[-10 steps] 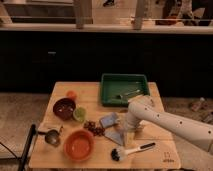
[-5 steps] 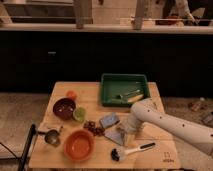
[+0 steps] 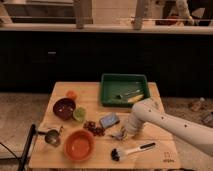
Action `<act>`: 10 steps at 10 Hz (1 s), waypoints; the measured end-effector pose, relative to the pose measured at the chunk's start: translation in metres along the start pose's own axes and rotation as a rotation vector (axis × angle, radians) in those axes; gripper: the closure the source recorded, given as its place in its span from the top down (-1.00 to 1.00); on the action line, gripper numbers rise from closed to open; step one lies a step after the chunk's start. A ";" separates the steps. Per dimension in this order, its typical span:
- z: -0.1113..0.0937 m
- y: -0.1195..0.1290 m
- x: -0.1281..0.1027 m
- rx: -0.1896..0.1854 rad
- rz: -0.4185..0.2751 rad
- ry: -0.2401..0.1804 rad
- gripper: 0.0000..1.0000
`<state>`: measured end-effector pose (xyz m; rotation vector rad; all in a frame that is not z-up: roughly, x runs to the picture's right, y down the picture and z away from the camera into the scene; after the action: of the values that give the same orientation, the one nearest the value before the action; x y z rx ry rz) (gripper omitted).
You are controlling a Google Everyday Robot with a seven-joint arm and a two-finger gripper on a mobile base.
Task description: Wipe purple bowl with towel
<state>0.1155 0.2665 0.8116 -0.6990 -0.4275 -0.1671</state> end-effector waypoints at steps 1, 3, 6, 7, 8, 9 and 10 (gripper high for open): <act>-0.004 -0.001 -0.002 0.004 -0.002 0.002 -1.00; -0.013 -0.002 -0.005 0.015 -0.004 0.006 -1.00; -0.030 -0.003 -0.014 0.045 -0.019 -0.007 -1.00; -0.036 -0.002 -0.017 0.056 -0.027 -0.013 -1.00; -0.043 -0.003 -0.022 0.069 -0.039 -0.017 -1.00; -0.047 -0.004 -0.027 0.076 -0.049 -0.018 -1.00; -0.052 -0.005 -0.032 0.083 -0.060 -0.018 -1.00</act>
<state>0.1020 0.2284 0.7650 -0.6069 -0.4702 -0.1989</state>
